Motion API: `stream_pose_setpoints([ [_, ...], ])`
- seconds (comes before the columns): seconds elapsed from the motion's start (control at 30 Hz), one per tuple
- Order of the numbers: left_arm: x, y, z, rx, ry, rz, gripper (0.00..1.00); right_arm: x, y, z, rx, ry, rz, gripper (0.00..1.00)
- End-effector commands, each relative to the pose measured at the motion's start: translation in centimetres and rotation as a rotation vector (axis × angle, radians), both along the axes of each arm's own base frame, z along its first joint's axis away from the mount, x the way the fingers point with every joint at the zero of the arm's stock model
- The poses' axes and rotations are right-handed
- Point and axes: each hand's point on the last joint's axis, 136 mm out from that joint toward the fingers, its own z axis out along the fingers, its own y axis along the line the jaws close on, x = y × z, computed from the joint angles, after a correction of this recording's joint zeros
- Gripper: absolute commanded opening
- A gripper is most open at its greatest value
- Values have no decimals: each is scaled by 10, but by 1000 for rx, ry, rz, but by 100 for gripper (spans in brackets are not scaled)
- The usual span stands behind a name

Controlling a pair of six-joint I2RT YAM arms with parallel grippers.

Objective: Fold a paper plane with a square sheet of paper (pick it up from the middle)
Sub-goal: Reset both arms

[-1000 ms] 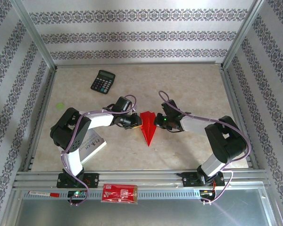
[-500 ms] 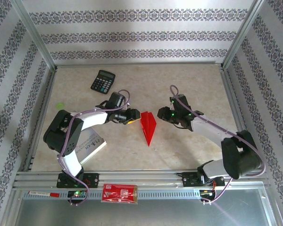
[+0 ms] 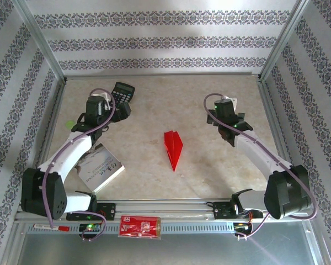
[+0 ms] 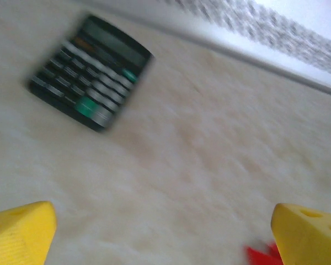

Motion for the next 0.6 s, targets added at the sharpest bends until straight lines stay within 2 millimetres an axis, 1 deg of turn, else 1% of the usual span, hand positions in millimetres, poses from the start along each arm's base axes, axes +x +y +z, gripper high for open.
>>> stream_pose_setpoints([
  [0.0,-3,79,-15,366,-2,213,100,5,-42,-12,-161,-12,-105,98],
  [0.07,-1,100,-27,403,0,234,100,6,-49,-30,-120,-26,-99,98],
  [0.1,1,106,-35,404,2,220,100,8,-47,-36,-100,-51,-74,98],
  [0.23,7,117,-66,382,-34,175,100,9,-37,-54,-30,-189,43,98],
  [0.27,8,118,-70,365,-67,175,100,11,-35,-54,0,-222,69,98],
  [0.3,9,120,-75,310,-80,185,100,10,-36,-54,10,-208,74,98],
  [0.33,11,118,-78,274,-94,164,100,11,-35,-53,18,-220,83,98],
  [0.4,12,115,-89,265,-73,138,100,12,-33,-48,44,-274,106,98],
  [0.47,12,104,-97,258,-95,71,100,14,-35,-46,49,-288,115,98],
  [0.53,9,98,-102,259,-153,50,100,17,-37,-45,53,-301,133,98],
  [0.57,5,98,-102,264,-140,49,100,18,-37,-46,55,-322,141,98],
])
